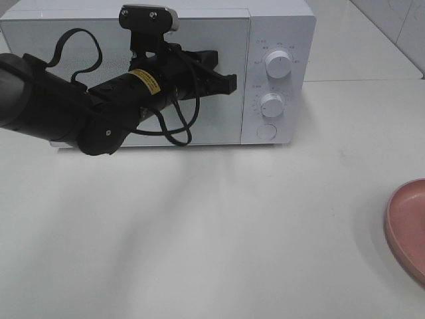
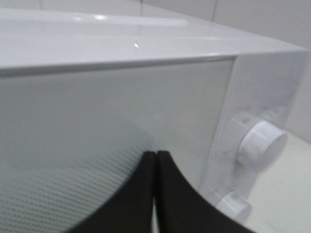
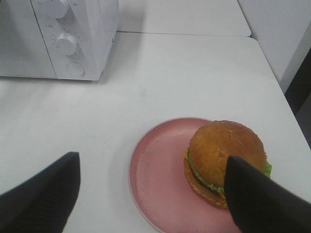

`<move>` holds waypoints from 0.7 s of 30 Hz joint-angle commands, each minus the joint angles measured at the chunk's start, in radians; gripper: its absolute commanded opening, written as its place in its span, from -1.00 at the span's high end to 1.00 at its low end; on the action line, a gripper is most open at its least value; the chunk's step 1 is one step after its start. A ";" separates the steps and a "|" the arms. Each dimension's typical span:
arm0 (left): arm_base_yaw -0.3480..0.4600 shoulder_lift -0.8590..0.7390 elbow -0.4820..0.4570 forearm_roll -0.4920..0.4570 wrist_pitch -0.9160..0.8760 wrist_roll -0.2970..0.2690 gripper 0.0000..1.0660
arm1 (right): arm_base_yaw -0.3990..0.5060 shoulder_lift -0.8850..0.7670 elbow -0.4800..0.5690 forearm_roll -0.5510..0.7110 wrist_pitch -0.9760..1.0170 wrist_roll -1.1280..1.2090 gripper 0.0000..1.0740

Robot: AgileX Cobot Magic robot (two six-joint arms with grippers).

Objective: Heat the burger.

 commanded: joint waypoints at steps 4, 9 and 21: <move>0.019 0.009 -0.044 -0.131 0.009 0.012 1.00 | -0.003 -0.025 0.002 -0.006 -0.006 -0.006 -0.42; -0.014 -0.039 -0.043 -0.079 0.149 0.013 1.00 | -0.003 -0.025 0.002 -0.006 -0.006 -0.006 -0.42; -0.163 -0.224 -0.043 0.023 0.848 0.012 -0.11 | -0.003 -0.025 0.002 -0.006 -0.006 -0.006 -0.42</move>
